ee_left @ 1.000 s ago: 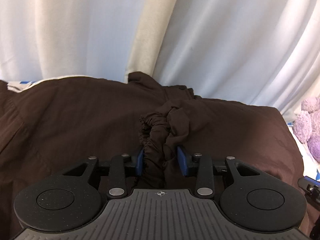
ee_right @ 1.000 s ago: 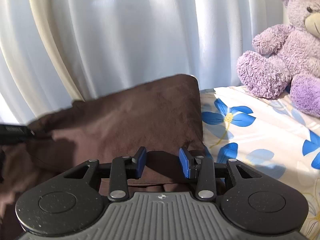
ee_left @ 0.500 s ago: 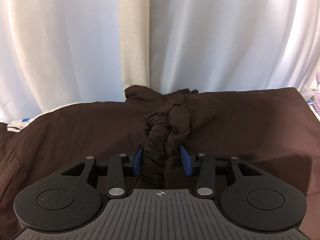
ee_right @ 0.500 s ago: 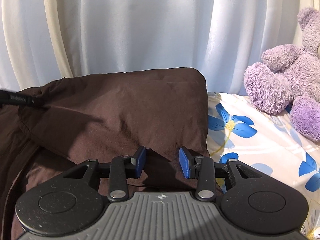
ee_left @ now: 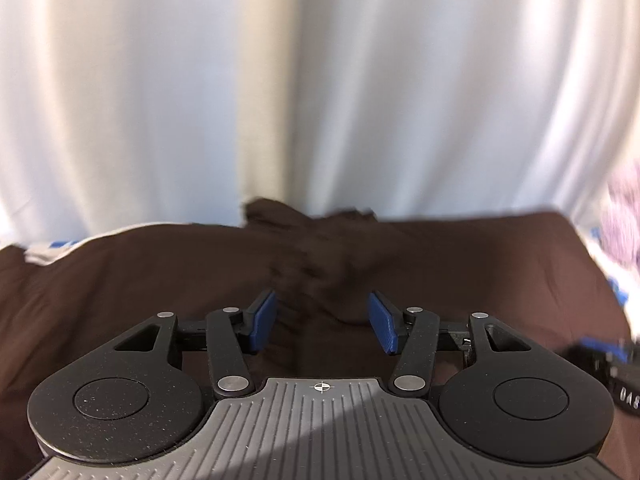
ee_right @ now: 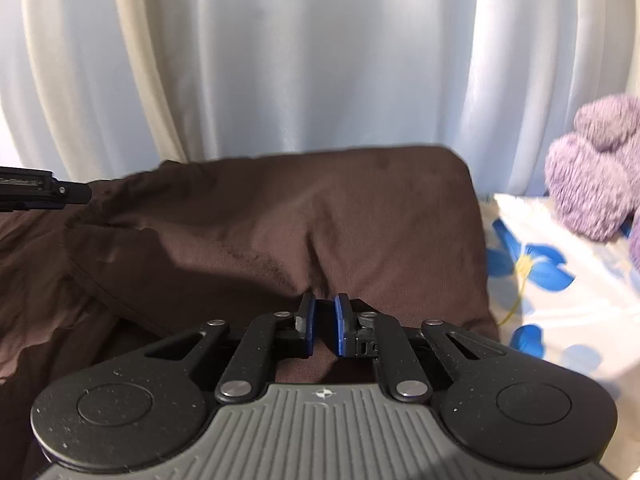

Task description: Fold large clothes

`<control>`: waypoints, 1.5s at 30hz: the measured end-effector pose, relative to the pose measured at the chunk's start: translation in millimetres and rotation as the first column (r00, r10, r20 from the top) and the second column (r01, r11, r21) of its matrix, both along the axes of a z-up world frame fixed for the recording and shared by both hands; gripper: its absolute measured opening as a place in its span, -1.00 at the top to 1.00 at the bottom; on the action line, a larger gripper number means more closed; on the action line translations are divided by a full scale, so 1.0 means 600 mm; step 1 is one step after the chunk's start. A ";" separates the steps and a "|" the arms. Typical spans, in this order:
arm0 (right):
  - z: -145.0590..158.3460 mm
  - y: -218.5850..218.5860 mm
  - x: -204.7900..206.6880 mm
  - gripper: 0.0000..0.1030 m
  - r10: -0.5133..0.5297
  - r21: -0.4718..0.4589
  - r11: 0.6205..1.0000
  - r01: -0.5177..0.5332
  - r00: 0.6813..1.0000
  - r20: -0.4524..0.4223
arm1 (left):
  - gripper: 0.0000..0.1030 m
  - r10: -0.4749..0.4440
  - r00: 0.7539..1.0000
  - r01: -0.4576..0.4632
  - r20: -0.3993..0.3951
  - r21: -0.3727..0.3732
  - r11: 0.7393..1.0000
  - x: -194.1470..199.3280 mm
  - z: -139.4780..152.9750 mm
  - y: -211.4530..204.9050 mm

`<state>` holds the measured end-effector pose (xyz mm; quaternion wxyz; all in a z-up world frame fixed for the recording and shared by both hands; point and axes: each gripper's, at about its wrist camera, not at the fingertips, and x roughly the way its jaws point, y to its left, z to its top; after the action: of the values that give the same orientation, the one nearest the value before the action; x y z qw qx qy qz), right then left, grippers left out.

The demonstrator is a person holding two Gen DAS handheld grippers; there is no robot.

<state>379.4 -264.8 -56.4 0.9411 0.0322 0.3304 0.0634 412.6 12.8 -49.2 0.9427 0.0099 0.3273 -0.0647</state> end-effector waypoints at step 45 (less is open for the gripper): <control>0.010 0.243 0.049 0.64 0.303 -0.101 0.946 -0.307 0.951 -0.054 | -0.95 0.288 0.952 -0.298 -0.103 -0.107 0.949 -0.148 0.013 0.163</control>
<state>408.7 -119.1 -50.3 0.9139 -0.0693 0.3522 0.1896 323.6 110.7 -41.4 0.9257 -0.0989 0.3607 0.0559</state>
